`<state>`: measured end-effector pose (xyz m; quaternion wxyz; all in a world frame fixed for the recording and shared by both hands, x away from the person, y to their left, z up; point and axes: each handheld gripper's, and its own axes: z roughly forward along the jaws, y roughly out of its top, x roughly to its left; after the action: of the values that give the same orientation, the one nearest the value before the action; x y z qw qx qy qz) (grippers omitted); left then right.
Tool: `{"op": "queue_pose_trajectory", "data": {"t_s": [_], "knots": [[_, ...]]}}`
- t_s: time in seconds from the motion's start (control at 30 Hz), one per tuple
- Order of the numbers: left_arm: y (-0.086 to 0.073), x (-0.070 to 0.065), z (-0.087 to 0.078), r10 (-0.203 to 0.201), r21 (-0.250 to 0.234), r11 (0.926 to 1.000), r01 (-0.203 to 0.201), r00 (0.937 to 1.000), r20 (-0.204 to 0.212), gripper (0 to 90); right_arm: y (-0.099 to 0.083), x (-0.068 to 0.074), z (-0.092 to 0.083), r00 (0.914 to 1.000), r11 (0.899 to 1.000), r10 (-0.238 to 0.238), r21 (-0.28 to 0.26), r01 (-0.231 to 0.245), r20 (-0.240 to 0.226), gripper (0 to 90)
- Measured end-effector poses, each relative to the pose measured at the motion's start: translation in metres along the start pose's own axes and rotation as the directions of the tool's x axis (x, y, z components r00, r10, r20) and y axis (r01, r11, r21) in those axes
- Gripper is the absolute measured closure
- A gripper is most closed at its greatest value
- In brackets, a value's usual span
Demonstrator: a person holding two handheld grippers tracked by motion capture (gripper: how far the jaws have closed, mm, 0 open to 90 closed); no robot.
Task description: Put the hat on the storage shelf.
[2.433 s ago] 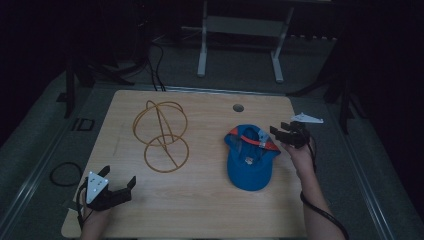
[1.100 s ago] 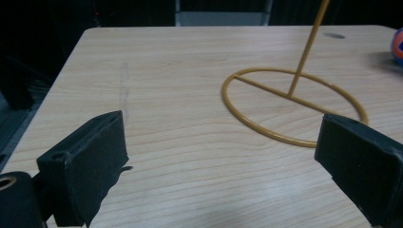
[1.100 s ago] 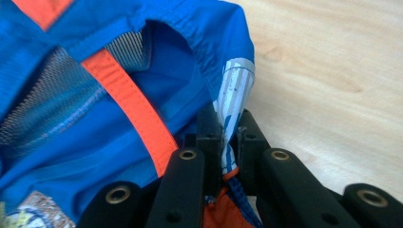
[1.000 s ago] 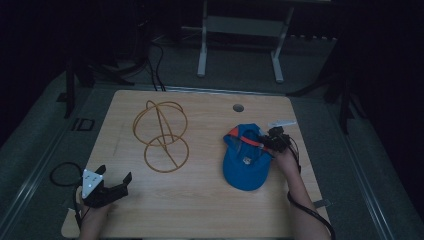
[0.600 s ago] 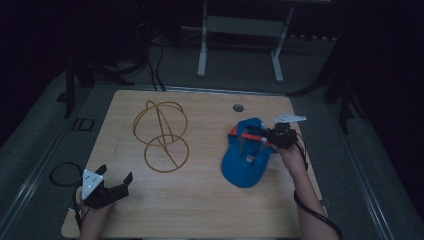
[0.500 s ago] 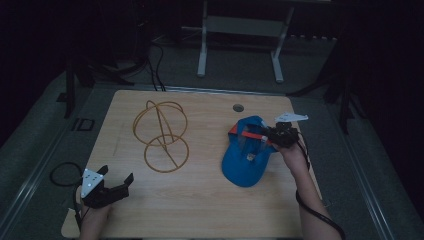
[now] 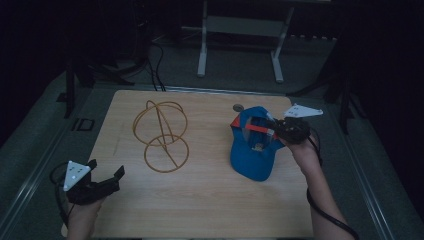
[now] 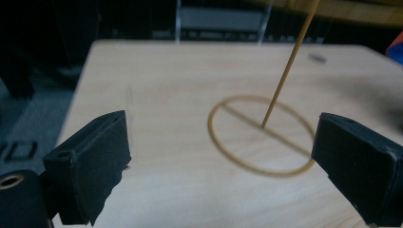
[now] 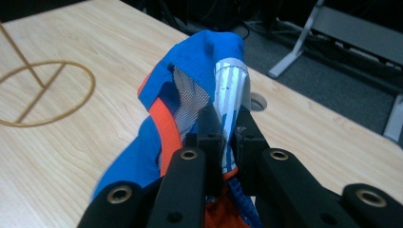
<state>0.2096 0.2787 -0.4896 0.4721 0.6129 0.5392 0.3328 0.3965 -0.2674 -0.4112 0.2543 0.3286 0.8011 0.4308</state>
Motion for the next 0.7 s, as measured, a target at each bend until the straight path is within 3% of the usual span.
{"op": "queue_pose_trajectory", "data": {"t_s": [0.13, 0.23, 0.4, 0.5, 0.63, 0.67, 0.7], "knots": [[0.027, -0.006, -0.017, 0.028, -0.053, 0.9982, -0.028, 0.9996, 0.004, 5.8, 0.007, 0.003, -0.01, 0.9999, 1.0, -0.012, -0.021, 0.012, -0.006, 84.6], [0.047, -0.014, -0.026, 0.048, -0.084, 0.9955, -0.044, 0.9981, 0.039, 5.8, 0.011, 0.004, -0.014, 0.9998, 0.999, -0.012, -0.039, 0.011, -0.019, 84.5], [0.077, -0.038, -0.031, 0.13, -0.107, 0.987, -0.12, 0.9873, 0.091, 5.8, 0.019, 0.009, -0.022, 0.9988, 0.998, -0.039, -0.052, 0.037, -0.029, 84.7], [0.092, -0.056, -0.025, 0.164, -0.111, 0.9827, -0.149, 0.9764, 0.141, 5.9, 0.023, 0.013, -0.029, 0.9983, 0.997, -0.051, -0.065, 0.049, -0.03, 84.7], [0.108, -0.083, -0.011, 0.226, -0.1, 0.9726, -0.21, 0.9537, 0.198, 5.8, 0.028, 0.017, -0.037, 0.9979, 0.995, -0.051, -0.084, 0.048, -0.04, 84.7], [0.108, -0.083, -0.011, 0.226, -0.1, 0.9726, -0.21, 0.9537, 0.198, 5.8, 0.028, 0.017, -0.037, 0.9979, 0.995, -0.051, -0.084, 0.048, -0.04, 84.7], [0.115, -0.096, -0.002, 0.245, -0.097, 0.9686, -0.229, 0.9436, 0.222, 5.8, 0.029, 0.018, -0.039, 0.9974, 0.994, -0.059, -0.089, 0.055, -0.042, 84.7]]}}
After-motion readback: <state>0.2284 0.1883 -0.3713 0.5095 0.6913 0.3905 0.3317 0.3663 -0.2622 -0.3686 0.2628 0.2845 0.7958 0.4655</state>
